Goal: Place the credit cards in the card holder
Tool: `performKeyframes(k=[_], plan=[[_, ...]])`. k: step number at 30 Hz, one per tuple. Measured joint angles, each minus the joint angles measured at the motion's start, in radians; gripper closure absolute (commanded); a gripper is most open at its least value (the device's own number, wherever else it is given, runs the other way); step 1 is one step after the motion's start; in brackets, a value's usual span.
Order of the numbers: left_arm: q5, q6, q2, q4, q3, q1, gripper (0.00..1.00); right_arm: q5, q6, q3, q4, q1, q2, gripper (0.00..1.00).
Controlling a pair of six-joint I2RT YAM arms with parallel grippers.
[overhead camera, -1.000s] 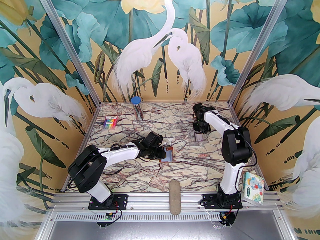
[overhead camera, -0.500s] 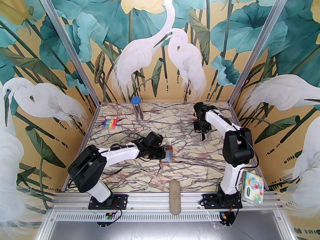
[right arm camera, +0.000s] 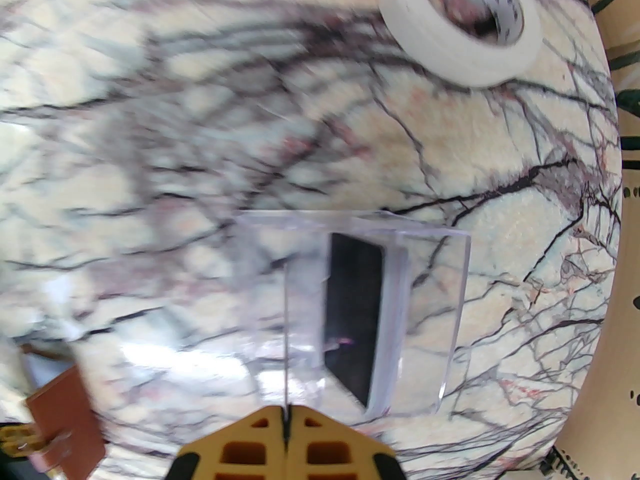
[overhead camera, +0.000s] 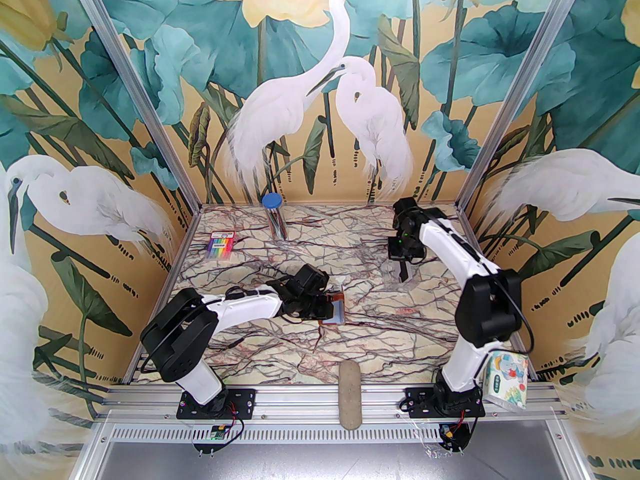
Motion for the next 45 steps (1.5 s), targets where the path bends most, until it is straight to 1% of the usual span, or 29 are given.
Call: performKeyframes(k=[3,7,15,20,25,29,32,35,38,42,45], plan=[[0.0,0.0,0.018,-0.005,0.047,-0.017,0.91,-0.065,0.021,-0.029,0.019,0.0,-0.092,1.0],[0.0,0.0,0.032,-0.006,0.108,-0.044,0.9,-0.171,0.064,-0.129,0.069,0.0,-0.224,1.0],[0.003,0.0,0.121,-0.007,0.192,-0.077,0.89,-0.357,0.161,-0.343,0.174,0.005,-0.393,1.0],[0.008,0.0,0.142,-0.008,0.204,-0.086,0.86,-0.439,0.213,-0.431,0.248,0.007,-0.436,1.0],[0.013,0.001,0.123,-0.006,0.18,-0.087,0.84,-0.498,0.263,-0.485,0.321,0.032,-0.44,1.0],[0.034,0.0,0.048,-0.009,0.108,-0.086,0.82,-0.522,0.282,-0.486,0.363,0.053,-0.436,1.0],[0.035,0.0,-0.039,-0.024,0.053,-0.079,0.81,-0.533,0.293,-0.486,0.384,0.058,-0.428,1.0],[0.034,0.0,-0.127,-0.045,0.01,-0.055,0.8,-0.537,0.304,-0.486,0.4,0.065,-0.415,1.0],[0.017,0.0,-0.209,-0.074,-0.033,-0.01,0.81,-0.54,0.318,-0.484,0.41,0.084,-0.398,1.0],[-0.031,-0.008,-0.311,-0.112,-0.11,0.088,0.81,-0.537,0.334,-0.45,0.415,0.143,-0.351,1.0],[-0.057,-0.018,-0.357,-0.13,-0.163,0.158,0.82,-0.523,0.352,-0.41,0.422,0.2,-0.308,1.0]])
